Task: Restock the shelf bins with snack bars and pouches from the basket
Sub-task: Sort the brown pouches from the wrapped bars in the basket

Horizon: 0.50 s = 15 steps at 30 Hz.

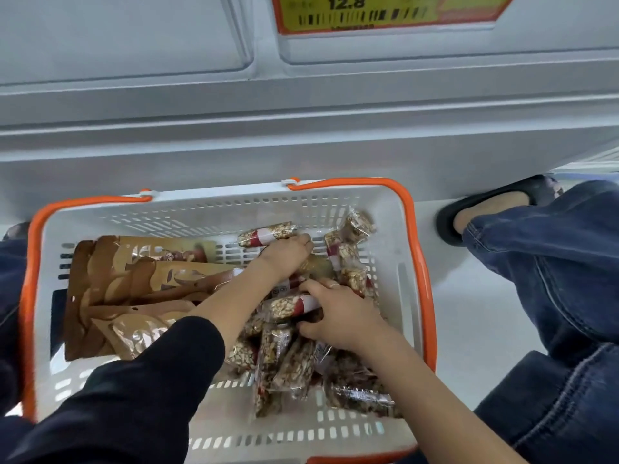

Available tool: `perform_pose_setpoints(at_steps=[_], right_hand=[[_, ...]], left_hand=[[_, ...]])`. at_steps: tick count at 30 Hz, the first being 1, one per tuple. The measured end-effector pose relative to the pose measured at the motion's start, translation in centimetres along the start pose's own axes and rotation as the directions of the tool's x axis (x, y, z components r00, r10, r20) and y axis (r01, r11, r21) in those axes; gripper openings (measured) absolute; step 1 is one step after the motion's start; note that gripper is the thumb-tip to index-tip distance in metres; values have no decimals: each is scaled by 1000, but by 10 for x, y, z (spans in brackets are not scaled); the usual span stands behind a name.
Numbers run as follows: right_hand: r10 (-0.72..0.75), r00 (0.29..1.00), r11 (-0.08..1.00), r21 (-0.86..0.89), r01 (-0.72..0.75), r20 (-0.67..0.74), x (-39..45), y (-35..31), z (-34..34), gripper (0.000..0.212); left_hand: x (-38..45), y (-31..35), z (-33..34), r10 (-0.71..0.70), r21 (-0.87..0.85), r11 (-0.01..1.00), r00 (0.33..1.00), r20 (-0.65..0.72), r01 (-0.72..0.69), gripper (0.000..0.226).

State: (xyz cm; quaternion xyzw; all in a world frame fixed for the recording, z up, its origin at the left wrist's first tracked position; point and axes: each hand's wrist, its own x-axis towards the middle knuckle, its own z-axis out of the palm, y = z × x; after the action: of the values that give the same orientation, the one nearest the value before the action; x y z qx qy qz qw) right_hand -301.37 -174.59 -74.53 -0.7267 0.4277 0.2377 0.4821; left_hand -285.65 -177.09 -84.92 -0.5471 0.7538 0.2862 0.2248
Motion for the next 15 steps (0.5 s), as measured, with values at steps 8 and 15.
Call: perform_pose_setpoints(at_steps=[8, 15], right_hand=[[12, 999, 999, -32, -14, -49, -17, -7, 6, 55], [11, 996, 1000, 19, -9, -85, -26, -8, 2, 53]], left_hand=[[-6, 13, -26, -27, 217, 976, 1000, -12, 29, 32], [-42, 5, -50, -152, 13, 988, 979, -133, 155, 24]])
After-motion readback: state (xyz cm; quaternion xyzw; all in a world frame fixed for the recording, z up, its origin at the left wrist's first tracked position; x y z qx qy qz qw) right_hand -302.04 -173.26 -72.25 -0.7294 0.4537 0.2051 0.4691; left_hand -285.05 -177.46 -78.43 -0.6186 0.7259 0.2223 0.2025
